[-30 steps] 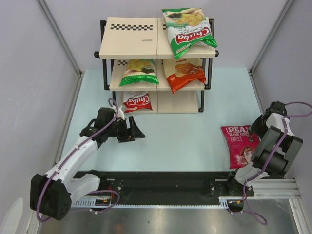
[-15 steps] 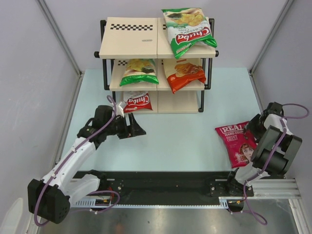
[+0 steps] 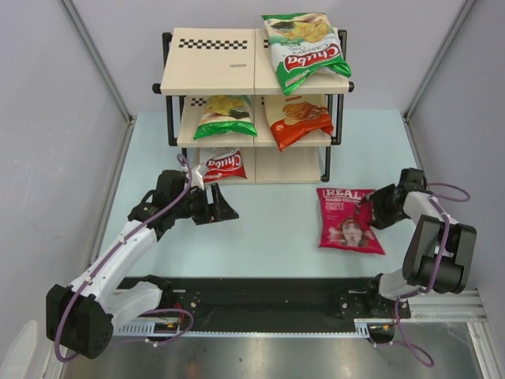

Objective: Place and organize the chips bags onto the shelf

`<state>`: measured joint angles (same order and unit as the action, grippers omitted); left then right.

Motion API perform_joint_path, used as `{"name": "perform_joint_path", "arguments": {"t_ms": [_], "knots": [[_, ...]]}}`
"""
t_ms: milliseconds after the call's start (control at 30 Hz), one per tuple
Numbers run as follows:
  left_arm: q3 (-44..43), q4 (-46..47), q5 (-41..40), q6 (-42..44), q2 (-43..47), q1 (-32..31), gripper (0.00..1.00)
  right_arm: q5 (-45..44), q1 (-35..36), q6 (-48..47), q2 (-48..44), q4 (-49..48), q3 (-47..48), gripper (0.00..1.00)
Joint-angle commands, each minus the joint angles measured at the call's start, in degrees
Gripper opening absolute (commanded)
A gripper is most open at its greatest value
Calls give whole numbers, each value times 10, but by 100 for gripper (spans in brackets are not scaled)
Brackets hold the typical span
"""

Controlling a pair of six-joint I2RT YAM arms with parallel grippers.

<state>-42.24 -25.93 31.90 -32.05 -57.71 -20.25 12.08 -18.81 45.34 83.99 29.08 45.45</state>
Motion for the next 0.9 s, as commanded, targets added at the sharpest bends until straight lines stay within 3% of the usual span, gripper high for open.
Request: {"name": "perform_joint_path", "arguments": {"t_ms": [0,100,200,500,867], "knots": [[-26,-1,4,10,-9,-5,79,59,74,219,-25,-45,-31,71],[-33,-3,4,13,-18,-5,79,66,143,300,-51,-88,-34,70],[-41,-3,4,18,-32,-5,79,41,170,306,-84,-87,-28,70],[-81,-13,9,45,-85,-5,79,6,100,124,-91,30,17,69],[-153,-51,14,90,-152,-6,79,-34,105,-30,-17,18,22,77]]}}
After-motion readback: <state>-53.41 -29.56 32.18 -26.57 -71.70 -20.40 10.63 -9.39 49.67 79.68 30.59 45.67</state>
